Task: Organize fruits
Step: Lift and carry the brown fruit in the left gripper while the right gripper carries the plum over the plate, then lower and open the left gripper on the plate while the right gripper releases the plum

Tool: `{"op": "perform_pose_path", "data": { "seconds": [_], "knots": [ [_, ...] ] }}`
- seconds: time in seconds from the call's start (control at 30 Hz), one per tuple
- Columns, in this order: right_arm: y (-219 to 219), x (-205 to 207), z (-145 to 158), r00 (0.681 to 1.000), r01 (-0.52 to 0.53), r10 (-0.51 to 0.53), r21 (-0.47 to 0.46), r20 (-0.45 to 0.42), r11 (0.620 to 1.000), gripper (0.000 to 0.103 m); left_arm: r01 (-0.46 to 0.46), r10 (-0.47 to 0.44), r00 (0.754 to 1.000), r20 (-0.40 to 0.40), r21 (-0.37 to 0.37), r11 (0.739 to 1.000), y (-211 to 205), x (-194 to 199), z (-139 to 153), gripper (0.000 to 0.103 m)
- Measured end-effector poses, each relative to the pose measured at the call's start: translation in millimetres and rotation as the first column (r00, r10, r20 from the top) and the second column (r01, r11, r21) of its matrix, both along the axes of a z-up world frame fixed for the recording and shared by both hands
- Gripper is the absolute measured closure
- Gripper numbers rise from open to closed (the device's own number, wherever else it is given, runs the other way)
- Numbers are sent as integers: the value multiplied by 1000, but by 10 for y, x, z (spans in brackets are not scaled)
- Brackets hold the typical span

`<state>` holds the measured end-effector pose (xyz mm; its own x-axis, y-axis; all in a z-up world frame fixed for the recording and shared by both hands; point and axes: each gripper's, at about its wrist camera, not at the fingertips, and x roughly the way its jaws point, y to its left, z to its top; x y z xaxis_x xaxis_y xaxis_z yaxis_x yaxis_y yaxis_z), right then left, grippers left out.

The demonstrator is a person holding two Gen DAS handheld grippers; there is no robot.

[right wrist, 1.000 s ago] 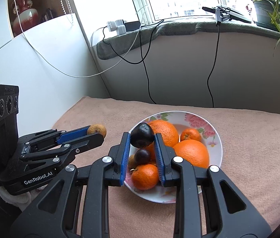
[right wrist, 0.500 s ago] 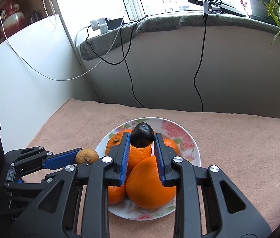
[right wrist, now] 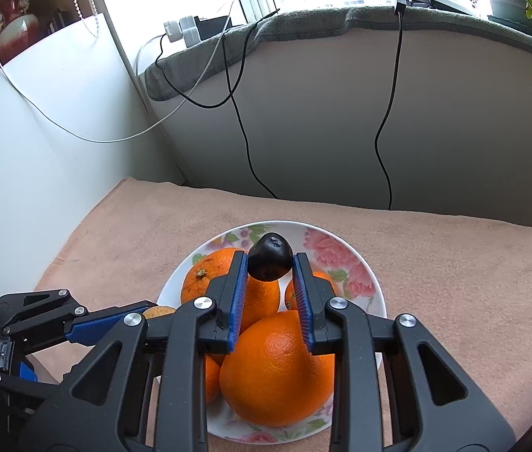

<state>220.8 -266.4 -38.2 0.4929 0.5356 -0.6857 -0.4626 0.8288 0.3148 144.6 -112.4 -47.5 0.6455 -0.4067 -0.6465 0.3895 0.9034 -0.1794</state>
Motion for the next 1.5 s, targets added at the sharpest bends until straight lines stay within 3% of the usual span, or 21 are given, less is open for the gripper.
{"op": "perform_pose_path", "data": {
  "seconds": [0.47, 0.57, 0.7, 0.83, 1.0, 1.07, 1.2, 1.37, 1.4, 1.5],
  "knots": [
    [19, 0, -19, 1000, -3, 3, -1, -11, 1000, 77, -5, 5, 1000, 7, 1, 1000, -1, -19, 0, 79],
    [14, -2, -15, 1000, -3, 3, 2, -10, 1000, 76, -5, 5, 1000, 12, 4, 1000, 3, -25, 3, 71],
    [-3, -15, 4, 1000, 1, -1, 6, -6, 1000, 75, -5, 5, 1000, 16, 6, 1000, 5, -27, 7, 71],
    [-17, -45, 26, 1000, 5, -5, 5, 4, 1000, 60, -8, 7, 1000, 18, 6, 1000, 14, -28, 7, 71],
    [-47, -86, 67, 1000, 13, -13, 10, 12, 1000, 57, -13, 12, 1000, 25, 9, 1000, 26, -58, 16, 67],
    [-61, -103, 86, 1000, 20, -20, 7, 17, 1000, 38, -14, 14, 999, 31, 9, 1000, 34, -76, 30, 63],
    [-93, -143, 134, 999, 41, -41, 11, 28, 999, 32, -17, 17, 999, 43, 11, 1000, 48, -118, 56, 62],
    [-141, -186, 183, 998, 59, -60, 21, 29, 998, 19, -26, 26, 998, 54, 6, 1000, 84, -179, 86, 43],
    [-149, -202, 193, 998, 60, -61, 22, 31, 998, 19, -30, 29, 998, 56, 6, 1000, 92, -192, 92, 36],
    [-162, -249, 224, 997, 66, -67, 16, 35, 998, 17, -53, 52, 997, 61, 17, 998, 113, -234, 114, 27]
  ]
}}
